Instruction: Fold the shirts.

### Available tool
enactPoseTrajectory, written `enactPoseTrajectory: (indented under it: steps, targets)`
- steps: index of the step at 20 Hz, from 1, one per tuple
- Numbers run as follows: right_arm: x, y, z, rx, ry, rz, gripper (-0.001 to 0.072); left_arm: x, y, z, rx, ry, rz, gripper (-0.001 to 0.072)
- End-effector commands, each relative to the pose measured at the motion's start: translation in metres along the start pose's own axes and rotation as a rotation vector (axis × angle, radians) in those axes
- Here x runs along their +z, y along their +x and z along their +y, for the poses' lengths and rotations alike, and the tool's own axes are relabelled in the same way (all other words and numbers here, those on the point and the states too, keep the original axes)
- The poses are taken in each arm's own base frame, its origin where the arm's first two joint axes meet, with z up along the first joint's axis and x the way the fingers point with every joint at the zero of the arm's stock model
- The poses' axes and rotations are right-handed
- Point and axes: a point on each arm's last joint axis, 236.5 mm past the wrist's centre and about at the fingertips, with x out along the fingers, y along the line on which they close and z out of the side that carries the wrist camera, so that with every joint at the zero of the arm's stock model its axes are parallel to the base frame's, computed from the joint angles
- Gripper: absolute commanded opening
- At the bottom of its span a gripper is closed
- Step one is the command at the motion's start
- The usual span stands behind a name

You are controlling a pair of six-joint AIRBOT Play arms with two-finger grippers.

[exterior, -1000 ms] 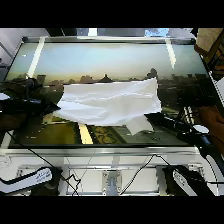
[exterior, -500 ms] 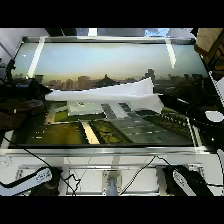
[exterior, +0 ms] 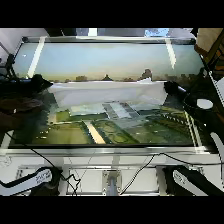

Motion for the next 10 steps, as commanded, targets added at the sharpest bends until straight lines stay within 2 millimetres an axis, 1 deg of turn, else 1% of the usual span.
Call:
enactPoseTrajectory:
  steps: [1,3,6,8,10]
  targets:
    - [0.01,0.047,-0.002,-0.068,-0.058,-0.046,0.0033,0.005,0.036,0.015,0.064,-0.006,-0.018,0.0008]
    - [0.007,0.073,-0.013,-0.089,-0.05,-0.023,0.0033,0.006,0.055,0.037,0.103,-0.06,-0.024,0.0009]
    - [0.001,0.103,-0.027,-0.114,-0.05,0.001,0.0033,0.001,0.079,0.071,0.156,-0.131,-0.018,0.0009]
    - [-0.006,0.122,-0.036,-0.126,-0.046,0.02,0.0033,0.0,0.091,0.088,0.181,-0.161,-0.025,0.0008]
    - [-0.012,0.136,-0.043,-0.133,-0.043,0.037,0.0033,0.002,0.098,0.101,0.204,-0.186,-0.047,0.0009]
